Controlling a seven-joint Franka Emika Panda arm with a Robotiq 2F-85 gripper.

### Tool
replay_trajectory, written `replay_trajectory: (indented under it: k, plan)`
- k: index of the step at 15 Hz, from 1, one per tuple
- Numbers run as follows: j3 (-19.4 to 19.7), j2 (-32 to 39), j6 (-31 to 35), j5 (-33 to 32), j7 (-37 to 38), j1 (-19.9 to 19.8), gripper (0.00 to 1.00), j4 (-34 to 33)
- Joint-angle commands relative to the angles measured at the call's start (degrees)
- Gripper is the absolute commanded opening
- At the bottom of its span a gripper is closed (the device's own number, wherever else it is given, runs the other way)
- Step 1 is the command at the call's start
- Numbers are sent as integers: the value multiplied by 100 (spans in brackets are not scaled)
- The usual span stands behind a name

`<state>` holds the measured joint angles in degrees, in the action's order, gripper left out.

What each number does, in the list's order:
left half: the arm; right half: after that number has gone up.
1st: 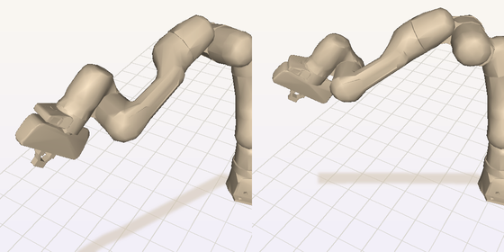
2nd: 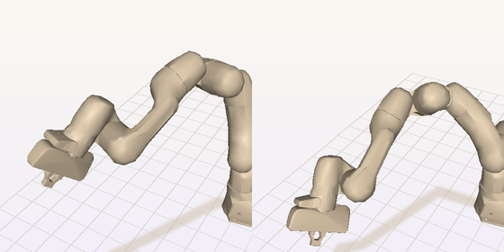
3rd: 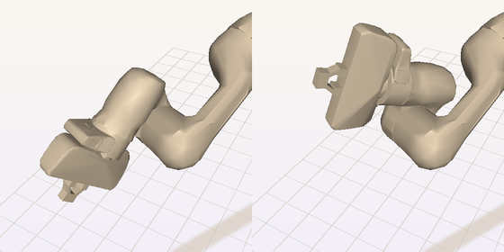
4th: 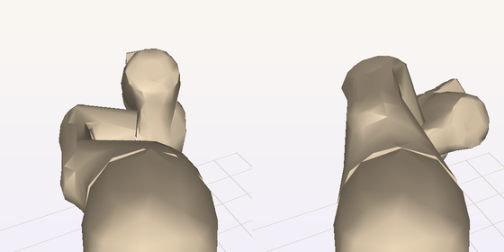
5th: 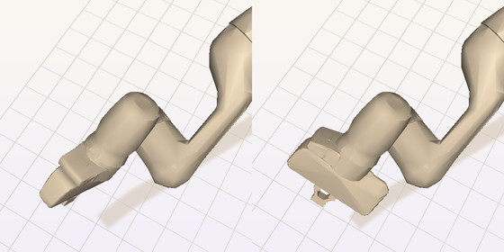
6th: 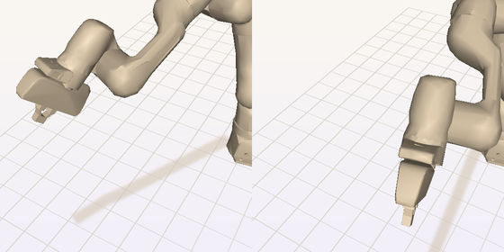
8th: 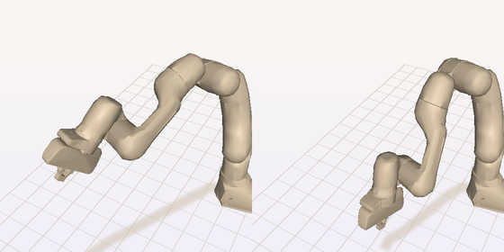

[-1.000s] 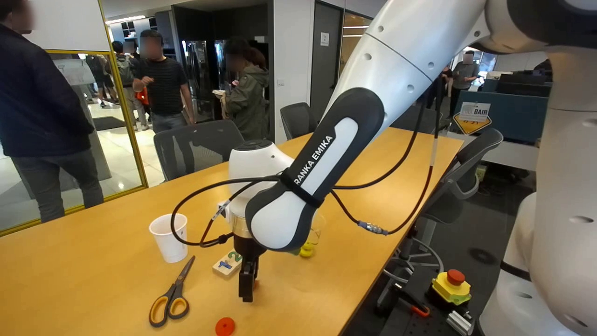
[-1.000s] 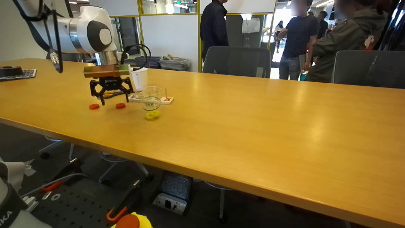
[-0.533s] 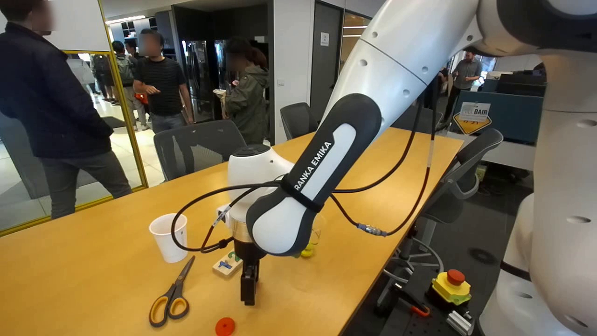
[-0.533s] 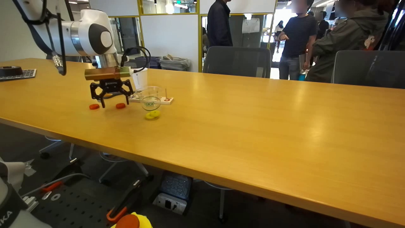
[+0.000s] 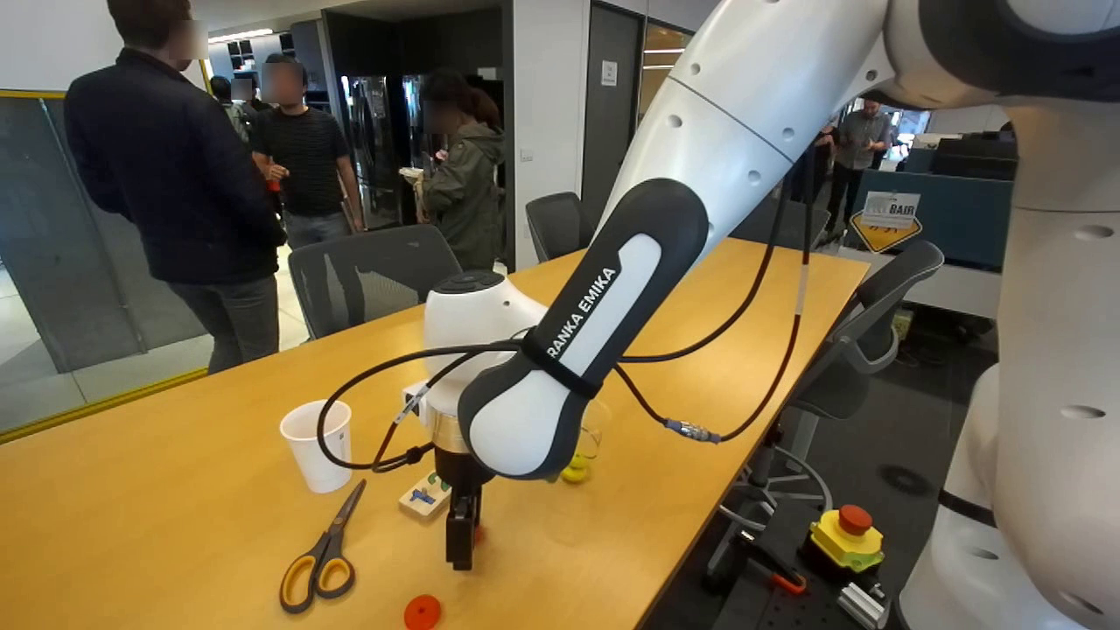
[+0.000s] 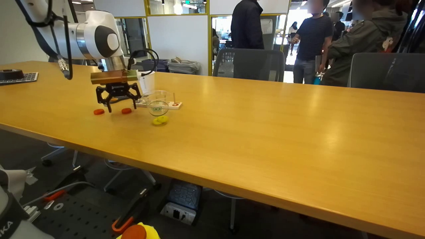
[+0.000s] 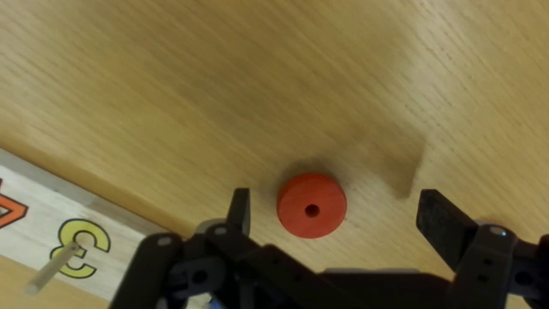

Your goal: Put the yellow discs in the clear cup and the orange discs into the white cup

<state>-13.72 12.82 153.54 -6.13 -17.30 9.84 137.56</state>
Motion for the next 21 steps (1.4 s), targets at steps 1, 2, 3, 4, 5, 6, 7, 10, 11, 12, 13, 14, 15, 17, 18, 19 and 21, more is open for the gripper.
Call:
replay_trajectory:
  k: [1,2,3,4,5,6,7,10,11,12,13,14,15,17,18,19,21]
  plan:
    - [71,121,133,-150,92,41,100,-173]
    - [77,139,148,-156,89,40,75,-188]
    - [89,163,167,-182,98,46,72,-201]
    - [100,183,185,-202,113,51,66,-210]
    - [106,198,202,-210,114,51,58,-219]
    - [116,214,217,-229,125,56,49,-228]
    - [121,228,220,-235,126,55,42,-238]
    - [170,210,138,-318,211,86,20,-312]
    - [233,195,43,-435,330,128,22,-351]
    - [299,188,-95,-591,451,165,24,-401]
    - [366,169,-204,-750,603,205,24,-453]
    - [402,153,-292,-867,692,220,24,-491]
    - [465,134,-397,-1040,839,268,24,-565]
    - [431,35,-625,-1092,852,257,24,-729]
    - [366,-17,-736,-1008,754,229,24,-832]
    - [297,-69,-831,-888,647,207,24,-954]
    - [148,-128,-956,-623,398,148,24,-1220]
